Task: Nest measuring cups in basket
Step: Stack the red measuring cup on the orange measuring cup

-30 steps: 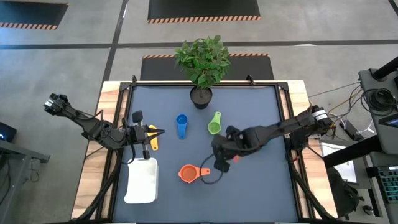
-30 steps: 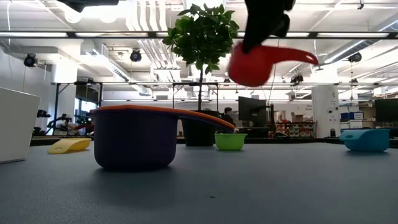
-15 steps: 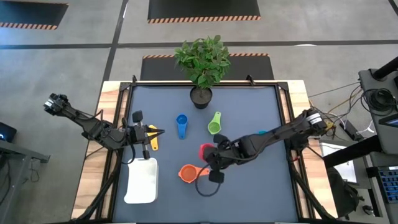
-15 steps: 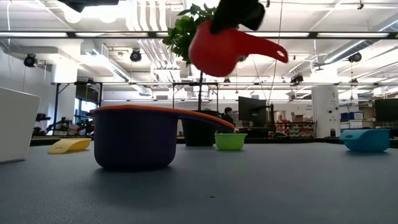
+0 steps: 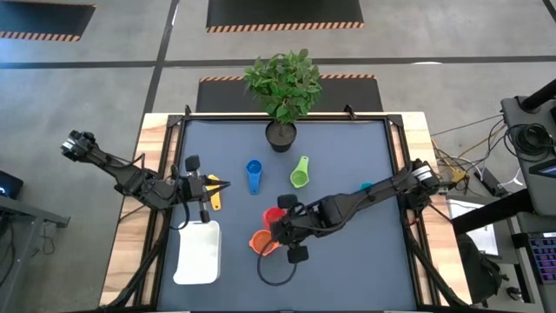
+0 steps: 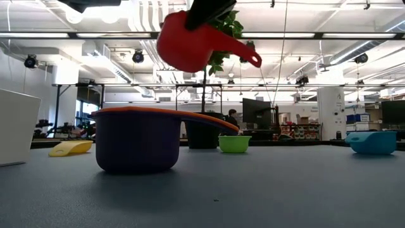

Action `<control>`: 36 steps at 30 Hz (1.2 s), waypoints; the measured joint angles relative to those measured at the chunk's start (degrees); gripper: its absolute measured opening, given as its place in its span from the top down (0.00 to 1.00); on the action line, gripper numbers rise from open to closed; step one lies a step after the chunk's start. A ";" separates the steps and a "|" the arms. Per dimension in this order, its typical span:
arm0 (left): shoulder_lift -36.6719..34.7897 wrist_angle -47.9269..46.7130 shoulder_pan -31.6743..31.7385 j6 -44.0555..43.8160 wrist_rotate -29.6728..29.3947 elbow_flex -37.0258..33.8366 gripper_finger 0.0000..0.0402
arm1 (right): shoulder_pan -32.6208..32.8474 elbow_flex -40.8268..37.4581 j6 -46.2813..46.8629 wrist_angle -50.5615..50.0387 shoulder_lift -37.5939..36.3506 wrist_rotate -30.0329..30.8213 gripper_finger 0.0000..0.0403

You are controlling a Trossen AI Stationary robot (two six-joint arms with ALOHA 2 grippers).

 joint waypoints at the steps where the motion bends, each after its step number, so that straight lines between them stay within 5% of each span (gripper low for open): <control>1: 0.11 -0.01 -0.01 -0.01 0.00 0.00 1.00 | 0.02 0.03 -1.04 0.23 0.34 -0.53 0.98; 12: 0.47 0.00 0.00 0.03 0.00 0.00 1.00 | 0.51 0.03 -5.57 8.73 3.42 -6.19 0.98; 36: 0.52 0.02 0.01 0.25 -0.01 0.00 1.00 | 0.51 0.01 -7.37 9.60 8.16 -6.39 0.95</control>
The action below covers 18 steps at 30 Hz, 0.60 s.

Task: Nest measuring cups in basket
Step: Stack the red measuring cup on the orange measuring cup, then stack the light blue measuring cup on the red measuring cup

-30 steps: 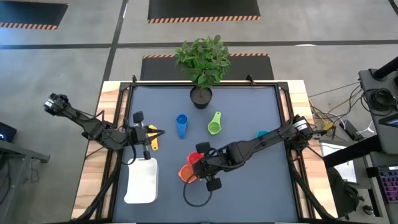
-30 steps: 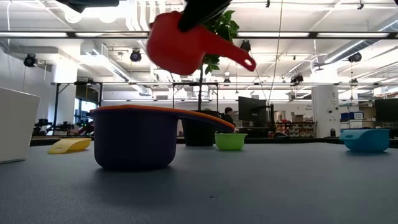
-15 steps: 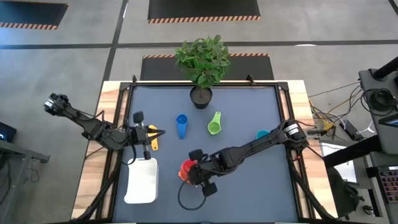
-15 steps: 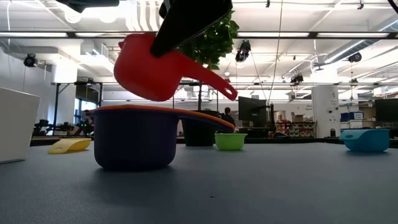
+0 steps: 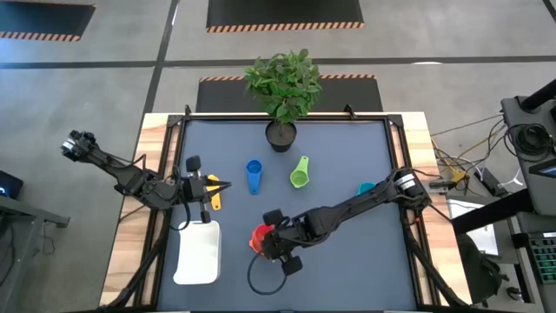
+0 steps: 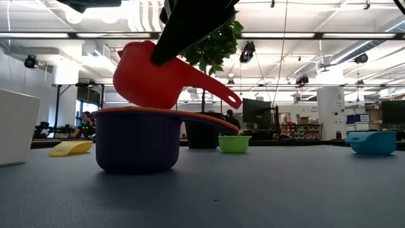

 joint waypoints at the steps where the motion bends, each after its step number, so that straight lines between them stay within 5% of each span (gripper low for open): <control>1: 0.00 -0.02 -0.02 0.00 0.01 0.00 1.00 | -0.02 0.00 0.02 0.12 0.10 0.02 0.94; 18: 0.02 -0.01 0.00 0.00 0.00 0.00 1.00 | -0.02 0.00 1.49 1.29 0.85 0.17 0.76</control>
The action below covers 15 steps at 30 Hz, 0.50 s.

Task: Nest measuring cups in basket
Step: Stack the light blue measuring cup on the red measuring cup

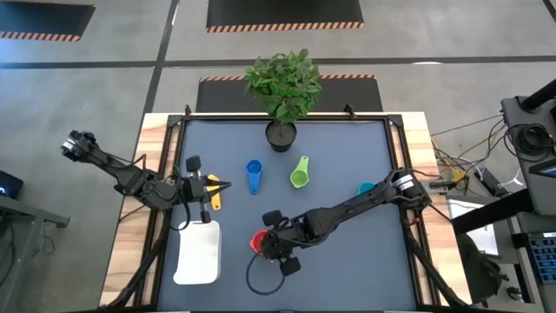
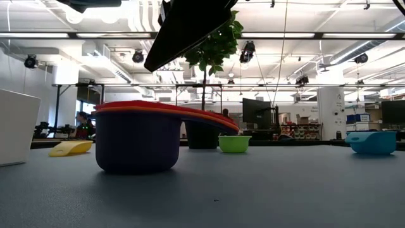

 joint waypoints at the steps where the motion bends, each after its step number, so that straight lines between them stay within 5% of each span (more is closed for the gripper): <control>1: 0.00 0.00 -0.02 0.00 0.01 0.00 1.00 | 0.00 0.00 0.04 -0.02 0.00 0.00 0.76; 10: 0.00 -0.01 -0.02 0.00 0.01 0.00 1.00 | 0.00 -0.02 0.34 -1.14 -2.77 0.28 0.81; 15: 0.02 0.01 -0.02 -0.21 0.01 -0.01 1.00 | 0.28 -0.02 1.46 -6.03 -6.33 6.49 0.88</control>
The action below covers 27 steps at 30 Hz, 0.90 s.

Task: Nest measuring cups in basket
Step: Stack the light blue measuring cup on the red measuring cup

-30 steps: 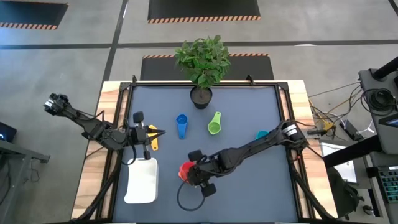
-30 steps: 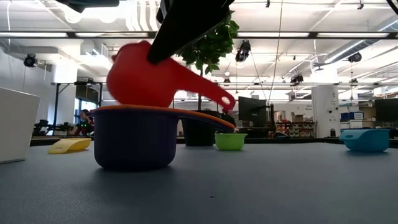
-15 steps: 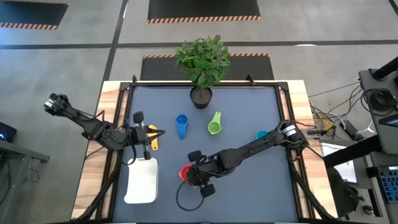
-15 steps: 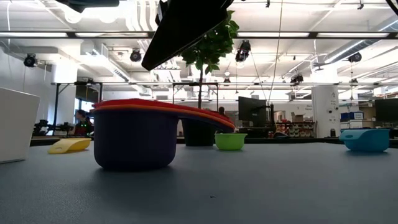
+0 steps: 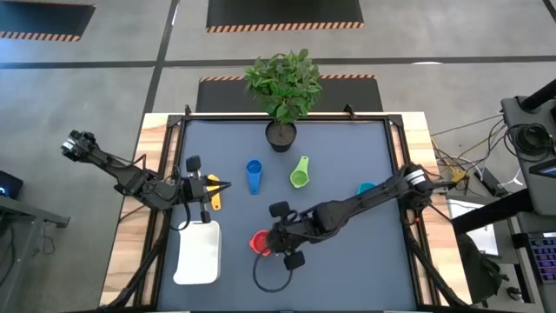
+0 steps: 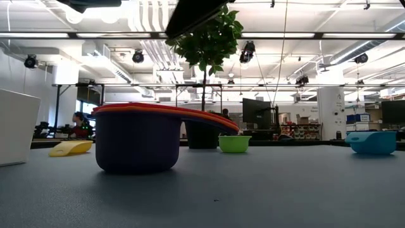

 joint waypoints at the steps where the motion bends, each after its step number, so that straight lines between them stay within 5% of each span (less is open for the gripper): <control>1: -0.01 0.00 0.01 -0.03 0.00 -0.01 1.00 | 0.10 0.00 0.36 -1.18 -0.52 1.18 0.90; 10: 0.00 0.07 0.02 -0.44 0.00 -0.01 1.00 | 0.23 -1.78 1.69 -5.36 -3.97 2.63 0.98; 20: 0.04 0.11 0.02 -1.10 -0.01 -0.01 1.00 | 0.19 -15.77 3.17 3.66 -11.26 3.16 0.98; 27: 0.24 0.13 0.02 -1.10 -0.02 -0.01 1.00 | -0.63 -25.75 15.80 5.59 -19.12 12.99 0.98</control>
